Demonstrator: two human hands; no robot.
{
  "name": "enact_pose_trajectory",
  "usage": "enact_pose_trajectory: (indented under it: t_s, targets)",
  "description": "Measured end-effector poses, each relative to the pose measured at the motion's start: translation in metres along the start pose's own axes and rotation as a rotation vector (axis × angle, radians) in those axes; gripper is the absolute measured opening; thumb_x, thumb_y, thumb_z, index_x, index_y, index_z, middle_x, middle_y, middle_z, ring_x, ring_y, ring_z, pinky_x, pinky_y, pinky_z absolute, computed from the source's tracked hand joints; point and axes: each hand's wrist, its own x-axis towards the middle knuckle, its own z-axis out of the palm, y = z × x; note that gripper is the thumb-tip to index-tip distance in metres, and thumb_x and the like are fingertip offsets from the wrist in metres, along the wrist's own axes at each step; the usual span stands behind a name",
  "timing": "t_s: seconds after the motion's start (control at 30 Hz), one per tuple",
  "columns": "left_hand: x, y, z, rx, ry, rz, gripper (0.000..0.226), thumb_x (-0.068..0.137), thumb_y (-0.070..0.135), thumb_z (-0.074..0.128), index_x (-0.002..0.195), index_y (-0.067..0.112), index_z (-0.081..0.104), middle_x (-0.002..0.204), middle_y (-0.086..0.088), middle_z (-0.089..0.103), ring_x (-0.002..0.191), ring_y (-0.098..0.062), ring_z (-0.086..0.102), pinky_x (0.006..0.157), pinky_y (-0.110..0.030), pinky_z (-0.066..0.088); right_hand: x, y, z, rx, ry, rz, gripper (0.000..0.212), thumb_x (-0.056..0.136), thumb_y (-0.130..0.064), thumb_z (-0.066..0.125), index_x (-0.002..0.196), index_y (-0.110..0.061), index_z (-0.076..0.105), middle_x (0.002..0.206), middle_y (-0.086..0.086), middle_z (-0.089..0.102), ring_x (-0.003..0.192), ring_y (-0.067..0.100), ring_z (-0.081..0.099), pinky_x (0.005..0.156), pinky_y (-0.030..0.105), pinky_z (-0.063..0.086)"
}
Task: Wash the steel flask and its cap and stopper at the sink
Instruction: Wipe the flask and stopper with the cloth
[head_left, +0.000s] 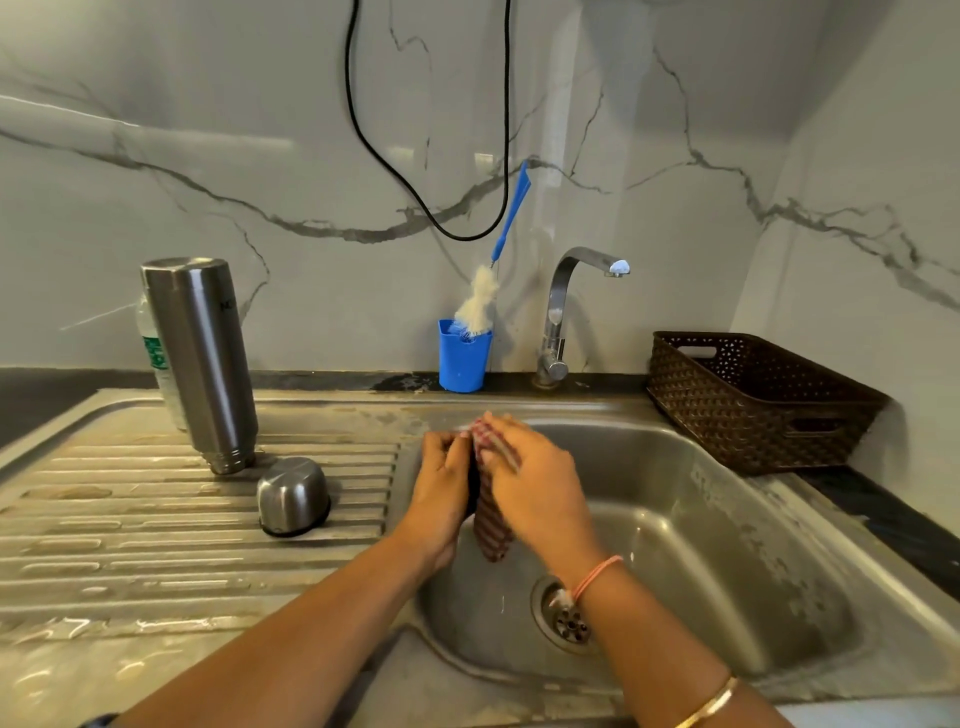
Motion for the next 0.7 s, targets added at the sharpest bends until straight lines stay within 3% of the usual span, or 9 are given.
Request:
enact_pose_trajectory:
  t_s: [0.07,0.13,0.2,0.33,0.4,0.47,0.53,0.63,0.7]
  targets:
    - [0.000,0.002,0.003,-0.037,-0.001,-0.011,0.010,0.100,0.025,0.045,0.099,0.016,0.048,0.090,-0.010,0.061,0.077,-0.014,0.061,0.067,-0.030,0.052,0.002,0.004,-0.007,0.291,0.029,0.193,0.033,0.094,-0.011,0.054,0.126,-0.020,0.061,0.123,-0.005,0.064,0.111,0.003,0.056,0.100,0.020,0.042]
    - [-0.001,0.004,0.001,-0.101,-0.013,-0.036,0.015,0.097,0.024,0.051,0.111,0.019,0.047,0.102,-0.013,0.061,0.090,-0.022,0.064,0.080,-0.041,0.056,0.003,0.012,-0.010,0.437,-0.008,0.381,0.025,0.094,-0.013,0.053,0.116,-0.017,0.065,0.106,0.001,0.069,0.093,0.013,0.064,0.075,0.029,0.055]
    - [0.000,0.006,-0.004,-0.128,-0.003,-0.032,0.038,0.091,0.020,0.061,0.122,0.023,0.040,0.113,-0.012,0.058,0.102,-0.027,0.062,0.091,-0.045,0.053,0.001,0.016,-0.011,0.478,-0.125,0.539,0.018,0.094,-0.013,0.053,0.106,-0.011,0.067,0.090,0.009,0.068,0.074,0.021,0.063,0.049,0.028,0.050]
    - [0.005,0.008,-0.013,0.012,0.007,0.080,0.062,0.081,0.007,0.071,0.130,0.022,0.036,0.120,-0.002,0.054,0.104,-0.013,0.056,0.090,-0.026,0.048,0.003,0.021,-0.016,0.374,-0.188,0.537,0.016,0.090,-0.010,0.057,0.089,-0.019,0.069,0.091,0.007,0.071,0.087,0.024,0.066,0.073,0.041,0.055]
    - [0.008,0.003,-0.018,0.237,-0.003,0.168,0.068,0.077,0.006,0.075,0.130,0.025,0.037,0.120,0.005,0.055,0.108,-0.010,0.053,0.093,-0.023,0.043,0.006,0.022,-0.022,0.184,-0.063,0.424,0.020,0.090,-0.012,0.055,0.099,-0.027,0.067,0.096,-0.003,0.069,0.089,0.014,0.064,0.075,0.031,0.054]
    - [0.010,-0.002,-0.021,0.381,-0.042,0.269,0.073,0.072,0.007,0.079,0.128,0.028,0.037,0.117,0.018,0.054,0.113,-0.008,0.052,0.098,-0.023,0.041,0.009,0.027,-0.030,0.083,0.060,0.337,0.032,0.091,-0.011,0.052,0.117,-0.027,0.063,0.106,-0.005,0.066,0.095,0.012,0.061,0.085,0.030,0.052]
    - [0.010,-0.004,-0.022,0.482,-0.080,0.349,0.078,0.069,0.009,0.082,0.128,0.032,0.036,0.114,0.025,0.050,0.113,-0.003,0.051,0.099,-0.020,0.041,0.012,0.033,-0.039,0.255,0.106,0.369,0.034,0.092,-0.006,0.050,0.119,-0.024,0.061,0.106,-0.003,0.064,0.095,0.014,0.061,0.086,0.032,0.052]
    - [0.007,-0.004,-0.021,0.637,-0.099,0.457,0.075,0.069,0.019,0.083,0.126,0.034,0.038,0.121,0.016,0.048,0.116,-0.003,0.046,0.102,-0.021,0.039,0.014,0.044,-0.045,0.632,0.087,0.532,0.022,0.092,-0.005,0.051,0.105,-0.019,0.065,0.096,0.008,0.068,0.089,0.023,0.064,0.075,0.037,0.051]
    - [0.003,-0.003,-0.020,0.707,-0.086,0.510,0.068,0.068,0.023,0.083,0.121,0.031,0.041,0.121,0.013,0.042,0.116,-0.003,0.042,0.102,-0.019,0.038,0.015,0.049,-0.045,0.709,0.079,0.590,0.020,0.092,-0.006,0.052,0.102,-0.015,0.066,0.086,0.011,0.068,0.078,0.025,0.063,0.066,0.035,0.049]
